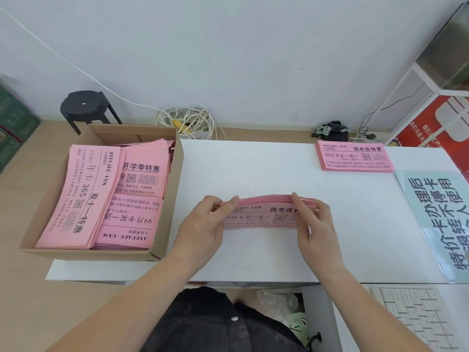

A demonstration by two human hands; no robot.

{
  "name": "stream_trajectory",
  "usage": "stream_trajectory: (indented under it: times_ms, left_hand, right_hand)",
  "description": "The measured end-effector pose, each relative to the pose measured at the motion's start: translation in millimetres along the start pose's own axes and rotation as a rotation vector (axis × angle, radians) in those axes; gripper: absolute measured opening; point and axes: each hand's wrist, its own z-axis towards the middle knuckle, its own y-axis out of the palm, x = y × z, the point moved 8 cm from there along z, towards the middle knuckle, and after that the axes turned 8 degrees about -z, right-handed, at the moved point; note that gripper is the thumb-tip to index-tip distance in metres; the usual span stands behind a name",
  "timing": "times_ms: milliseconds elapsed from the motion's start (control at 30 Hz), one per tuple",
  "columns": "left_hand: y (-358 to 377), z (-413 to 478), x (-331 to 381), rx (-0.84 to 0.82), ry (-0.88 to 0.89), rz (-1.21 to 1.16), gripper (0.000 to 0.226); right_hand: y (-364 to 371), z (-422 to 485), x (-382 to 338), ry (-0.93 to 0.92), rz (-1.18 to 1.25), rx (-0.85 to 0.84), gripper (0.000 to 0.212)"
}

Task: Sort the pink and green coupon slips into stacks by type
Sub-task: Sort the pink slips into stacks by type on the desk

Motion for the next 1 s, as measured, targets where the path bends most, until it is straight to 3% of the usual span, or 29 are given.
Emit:
stream_trajectory:
  times_ms: [200,433,633,833,1000]
  left_hand:
    - [4,-2,2,0.023,0.020,-0.075,0.048]
    - [4,2,5,0.045,0.015,-0.077,0.061]
    - [12,1,7,-0.018,0.061,-0.048,0.054]
    - [16,3,10,-0.048,0.042,-0.045,0.062]
    - [13,9,13,-0.042,0.061,-0.020,0.060]
  right_hand:
    - [1,5,2,0.036,0.007,-0.010,0.063]
    - [-3,2,7,0.044,0.003,0.008,0.064]
    - [-7,2,14,0.061,0.002,0.002,0.071]
    - [-7,2,12,0.080,0.034,0.025,0.063]
    - [-5,3,11,0.057,0.026,-0.029,0.073]
